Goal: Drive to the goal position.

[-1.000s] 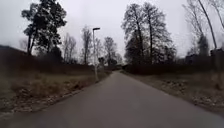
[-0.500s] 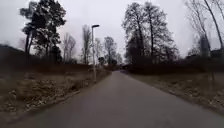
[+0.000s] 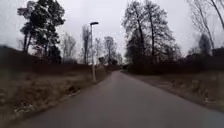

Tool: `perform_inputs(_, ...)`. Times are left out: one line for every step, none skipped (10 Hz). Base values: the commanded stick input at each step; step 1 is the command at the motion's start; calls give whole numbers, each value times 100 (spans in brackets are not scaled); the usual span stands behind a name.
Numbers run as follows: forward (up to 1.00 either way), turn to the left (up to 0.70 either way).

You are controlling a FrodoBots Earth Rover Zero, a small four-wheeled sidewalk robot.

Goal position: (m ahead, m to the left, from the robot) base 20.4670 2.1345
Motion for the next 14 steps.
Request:
perform_inputs(100, 3)
perform_inputs(100, 2)
perform_inputs(100, 1)
perform_inputs(100, -2)
perform_inputs(100, -29)
perform_inputs(100, -40)
perform_inputs(100, -16)
perform_inputs(100, -2)
perform_inputs(100, 0)
perform_inputs(100, 0)
perform_inputs(100, 0)
perform_inputs(100, 0)
perform_inputs(100, 0)
perform_inputs(100, 0)
